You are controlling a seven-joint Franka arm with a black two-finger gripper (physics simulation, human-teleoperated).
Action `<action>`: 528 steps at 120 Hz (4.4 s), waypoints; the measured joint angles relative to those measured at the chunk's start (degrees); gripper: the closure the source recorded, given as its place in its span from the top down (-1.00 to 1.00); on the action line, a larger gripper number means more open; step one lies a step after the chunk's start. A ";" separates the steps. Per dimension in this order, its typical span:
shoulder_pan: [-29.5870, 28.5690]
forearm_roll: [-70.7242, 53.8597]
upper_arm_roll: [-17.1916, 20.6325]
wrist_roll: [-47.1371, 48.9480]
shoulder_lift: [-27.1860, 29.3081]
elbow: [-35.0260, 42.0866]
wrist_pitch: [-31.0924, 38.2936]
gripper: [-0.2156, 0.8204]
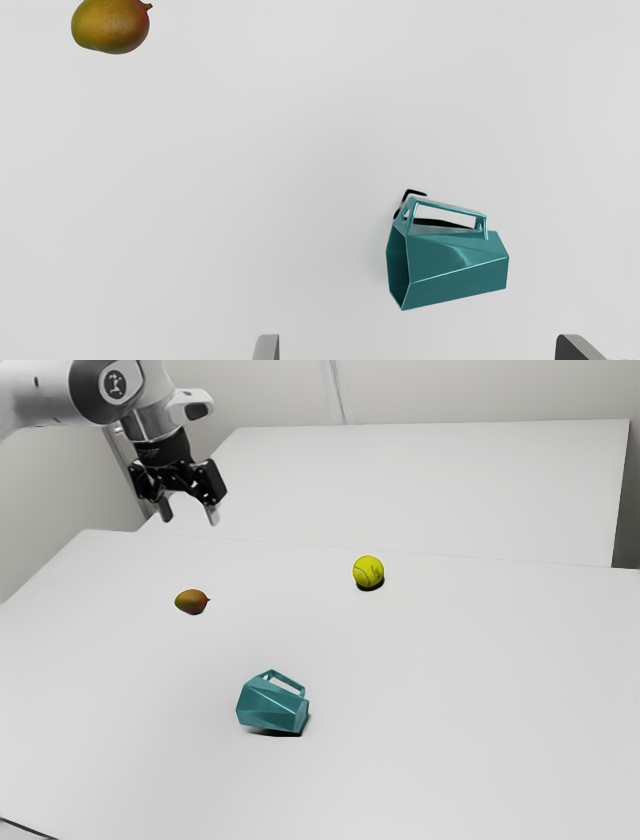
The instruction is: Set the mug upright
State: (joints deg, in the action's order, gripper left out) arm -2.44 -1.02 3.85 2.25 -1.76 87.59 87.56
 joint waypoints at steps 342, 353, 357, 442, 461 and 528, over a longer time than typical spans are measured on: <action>-12.49 50.09 2.08 -60.83 -4.52 44.17 16.47 -0.85; -12.53 49.92 2.46 -61.19 -3.79 44.17 16.55 -0.87; -12.55 49.74 2.80 -61.29 -3.24 44.16 16.65 -0.88; -10.52 7.23 15.61 -40.66 2.82 38.86 32.64 -0.93; -9.55 2.30 16.16 -34.29 1.26 38.96 34.84 -0.93; -12.90 -2.76 17.72 -21.03 -0.95 39.33 37.73 -0.10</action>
State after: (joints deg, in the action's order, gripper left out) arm -15.34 -3.78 21.57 -18.79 -2.71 126.93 125.30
